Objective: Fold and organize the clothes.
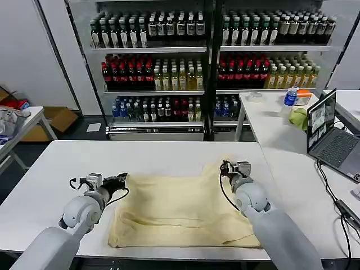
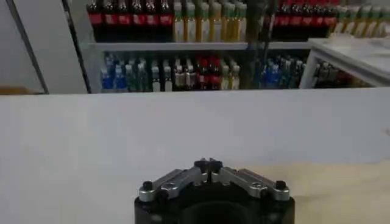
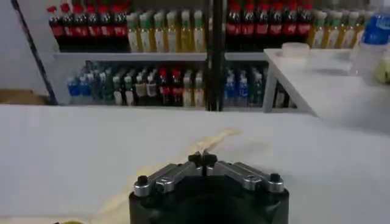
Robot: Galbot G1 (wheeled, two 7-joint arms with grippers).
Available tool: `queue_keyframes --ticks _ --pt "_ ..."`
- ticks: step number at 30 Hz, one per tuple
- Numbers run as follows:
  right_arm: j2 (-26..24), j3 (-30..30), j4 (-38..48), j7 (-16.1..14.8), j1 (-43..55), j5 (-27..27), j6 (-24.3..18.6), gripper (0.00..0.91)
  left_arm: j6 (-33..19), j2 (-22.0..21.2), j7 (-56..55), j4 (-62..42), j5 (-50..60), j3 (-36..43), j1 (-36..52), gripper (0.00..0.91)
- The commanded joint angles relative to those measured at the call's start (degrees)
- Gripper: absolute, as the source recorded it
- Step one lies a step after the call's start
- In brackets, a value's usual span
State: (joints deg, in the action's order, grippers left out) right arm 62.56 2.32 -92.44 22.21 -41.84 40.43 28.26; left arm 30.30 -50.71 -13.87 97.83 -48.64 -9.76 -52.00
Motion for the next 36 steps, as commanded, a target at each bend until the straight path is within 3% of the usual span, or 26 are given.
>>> queue_keyframes --ticks 1,18,25,36 --pt "-3.1 3.1 -8.0 -0.7 -4.7 -1.1 -0.9 0.000 -0.4 0.1 0.0 3.9 -0.3 -2.0 -2.0 0.040" --pt "-7.0 13.2 -22.9 -2.2 -25.1 -4.0 -1.9 0.000 -0.4 0.9 -0.2 14.8 0.2 -9.9 -16.0 0.040" --pt "-6.2 17.1 -29.0 -2.9 -33.8 -6.7 -2.3 0.000 -0.5 1.1 0.0 18.6 0.9 -12.1 -20.6 0.050" --pt "-4.5 21.7 -31.3 -3.9 -43.2 -9.3 -2.7 0.000 -0.5 0.1 0.4 21.4 2.6 -13.2 -25.9 0.040"
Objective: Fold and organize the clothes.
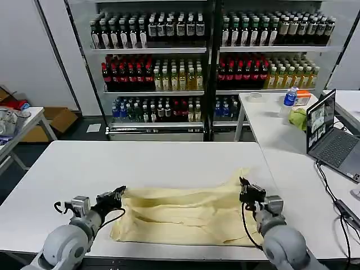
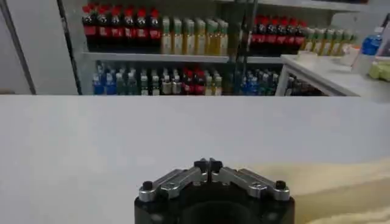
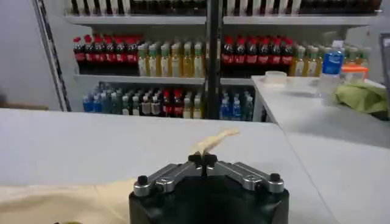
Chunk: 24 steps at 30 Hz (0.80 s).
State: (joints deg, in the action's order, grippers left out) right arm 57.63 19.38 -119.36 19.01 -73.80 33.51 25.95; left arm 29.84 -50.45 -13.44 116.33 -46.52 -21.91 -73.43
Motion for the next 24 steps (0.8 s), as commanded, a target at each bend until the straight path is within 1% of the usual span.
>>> queue_keyframes --ticks 1,10,14,15,16,17,18,19,22,24 --pt "0.9 4.8 -4.2 -0.7 -12.0 -3.1 -0.7 0.000 0.0 -0.1 0.1 2.7 0.7 -1.1 -4.8 0.040" --pt "3.1 3.5 -1.5 -0.7 -11.7 -5.8 -0.5 0.000 -0.1 -0.3 0.6 2.4 2.5 -0.9 -6.2 0.040" --pt "4.2 2.6 -0.7 -0.3 -10.9 -6.2 1.3 0.000 -0.1 -0.4 1.0 1.8 3.6 -0.3 -6.4 0.040" --pt "4.4 2.5 -0.7 -0.3 -10.8 -6.3 1.7 0.292 -0.1 -0.4 1.0 1.5 4.0 -0.2 -6.4 0.050" --pt "4.7 2.3 -0.5 -0.3 -10.6 -6.4 2.7 0.897 -0.1 -0.5 1.1 1.2 4.2 -0.1 -6.3 0.071" --pt "4.8 2.2 -0.5 -0.2 -10.5 -6.6 2.7 0.907 -0.2 -0.6 1.1 1.0 4.5 0.0 -6.2 0.161" --pt "4.9 2.1 -0.6 -0.2 -10.6 -6.8 2.7 0.907 -0.3 -0.6 1.2 0.8 4.8 0.0 -6.1 0.333" --pt "5.1 2.1 -0.8 -0.2 -10.7 -7.0 2.7 0.907 -0.4 -0.7 1.2 0.5 5.2 0.1 -5.9 0.907" --pt "5.3 2.3 -1.7 0.0 -11.4 -8.1 1.9 0.907 -0.9 -0.8 1.5 0.1 6.2 0.1 -5.7 0.907" --pt "5.4 2.6 -2.5 -0.1 -12.1 -9.9 0.7 0.907 -1.6 -1.1 1.6 0.1 6.4 0.1 -5.7 0.907"
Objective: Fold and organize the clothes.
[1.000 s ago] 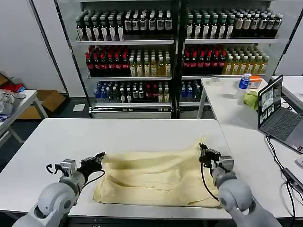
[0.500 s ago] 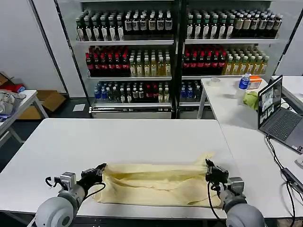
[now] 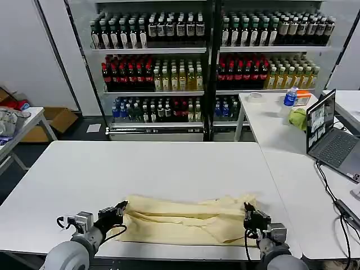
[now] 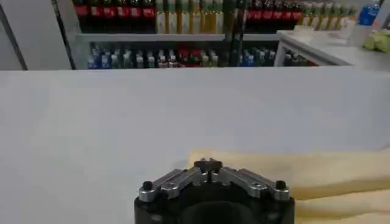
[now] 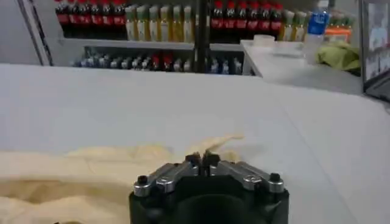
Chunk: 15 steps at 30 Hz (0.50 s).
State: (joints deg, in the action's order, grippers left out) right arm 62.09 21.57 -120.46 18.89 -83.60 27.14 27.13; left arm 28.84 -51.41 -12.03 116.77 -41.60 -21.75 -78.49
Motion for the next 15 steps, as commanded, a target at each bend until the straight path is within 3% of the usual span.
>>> queue_keyframes --ticks 1,15 --pt "1.0 0.7 -1.9 0.2 -2.8 -3.7 -1.1 0.907 -0.7 -0.2 0.2 -0.2 1.5 -0.1 -0.6 0.907" --pt "2.2 5.6 -7.8 0.5 -9.7 -4.3 -3.3 0.907 -1.8 -5.9 -1.4 2.6 -0.1 -2.1 -4.8 0.907"
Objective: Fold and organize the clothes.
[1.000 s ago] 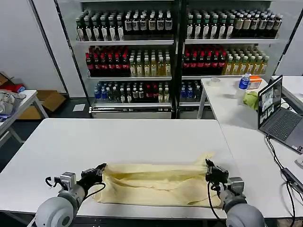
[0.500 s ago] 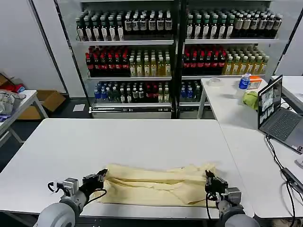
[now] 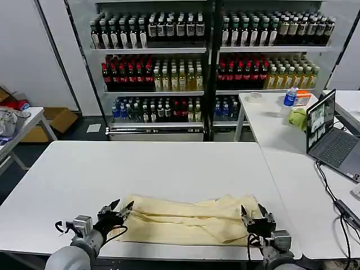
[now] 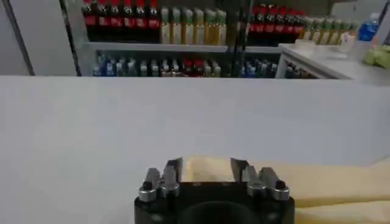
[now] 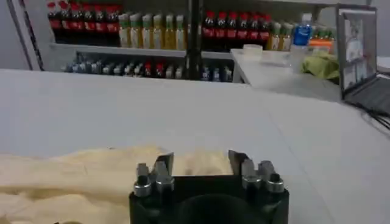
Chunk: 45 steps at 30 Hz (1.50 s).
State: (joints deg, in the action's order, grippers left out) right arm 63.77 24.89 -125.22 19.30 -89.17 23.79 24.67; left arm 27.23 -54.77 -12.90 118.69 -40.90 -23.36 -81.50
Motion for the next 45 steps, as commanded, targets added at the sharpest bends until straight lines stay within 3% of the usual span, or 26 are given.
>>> queue_keyframes --ticks 1,13,14,15,16,18,20,36,45 --pt "0.6 2.4 -3.1 0.1 -4.2 -1.0 -0.8 0.907 -0.1 -2.8 -0.7 0.4 -1.5 -0.3 -1.8 0.907" --pt "0.8 2.3 -3.3 0.3 -4.7 -0.7 -0.8 0.907 0.3 -6.6 -1.4 -4.0 -2.7 1.7 1.1 0.907" --pt "0.8 2.3 -3.3 0.3 -4.7 -0.7 -0.8 0.907 0.3 -6.7 -1.4 -4.3 -2.7 1.7 1.2 0.836" --pt "0.9 2.3 -3.4 0.3 -4.7 -0.7 -0.8 0.907 0.1 -6.8 -1.4 -4.6 -2.7 1.7 1.5 0.423" --pt "1.0 2.3 -3.4 0.3 -4.7 -0.7 -0.8 0.907 0.1 -6.9 -1.4 -4.8 -2.7 1.7 1.6 0.282" --pt "1.1 2.2 -3.5 0.3 -4.7 -0.7 -0.8 0.907 -0.4 -7.0 -1.5 -5.0 -2.6 1.7 1.6 0.121" --pt "1.1 2.2 -3.5 0.3 -4.7 -0.7 -0.8 0.907 -0.9 -7.2 -1.5 -5.0 -2.6 1.7 1.3 0.060" --pt "1.1 3.4 -4.5 0.5 -5.3 -0.2 -1.1 0.907 -2.0 -10.1 -1.1 -4.1 -4.7 -0.4 -0.4 0.030" --pt "0.8 3.6 -4.3 0.6 -4.7 0.4 -1.2 0.907 -2.6 -10.0 -1.2 -1.0 -7.5 -6.1 -3.6 0.030"
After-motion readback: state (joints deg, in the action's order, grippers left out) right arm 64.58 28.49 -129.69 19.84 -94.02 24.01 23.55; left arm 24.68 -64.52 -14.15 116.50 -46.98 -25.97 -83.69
